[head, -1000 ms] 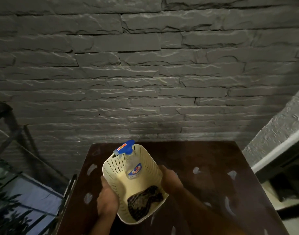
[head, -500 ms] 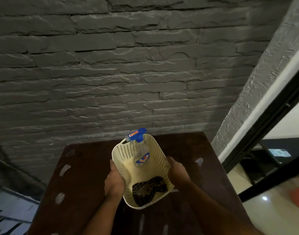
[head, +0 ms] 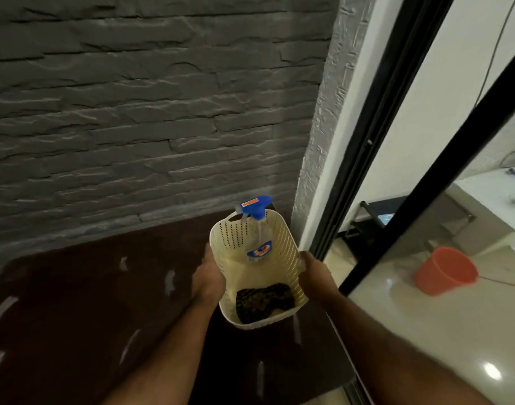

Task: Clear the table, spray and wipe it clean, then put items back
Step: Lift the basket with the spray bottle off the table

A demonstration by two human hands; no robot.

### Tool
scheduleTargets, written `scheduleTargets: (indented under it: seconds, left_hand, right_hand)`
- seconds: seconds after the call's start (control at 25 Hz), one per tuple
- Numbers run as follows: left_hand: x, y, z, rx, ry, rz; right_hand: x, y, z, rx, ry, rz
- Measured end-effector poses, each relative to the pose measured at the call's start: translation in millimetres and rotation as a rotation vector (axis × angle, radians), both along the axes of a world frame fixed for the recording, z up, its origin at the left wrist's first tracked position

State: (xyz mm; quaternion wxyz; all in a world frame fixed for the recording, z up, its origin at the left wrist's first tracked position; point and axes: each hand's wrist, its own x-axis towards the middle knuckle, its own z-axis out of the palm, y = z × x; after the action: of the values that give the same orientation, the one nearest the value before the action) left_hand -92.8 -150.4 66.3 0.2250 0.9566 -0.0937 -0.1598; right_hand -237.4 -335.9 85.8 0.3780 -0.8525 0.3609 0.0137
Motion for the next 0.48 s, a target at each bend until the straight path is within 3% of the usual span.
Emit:
scheduleTargets:
  seconds: [0.48]
  left_hand:
    - [-50.5,-15.9,-22.3,-0.025,0.034,-0.012]
  right_hand:
    - [-56.9,-21.8,-31.1,0.019,0.023,-0.021]
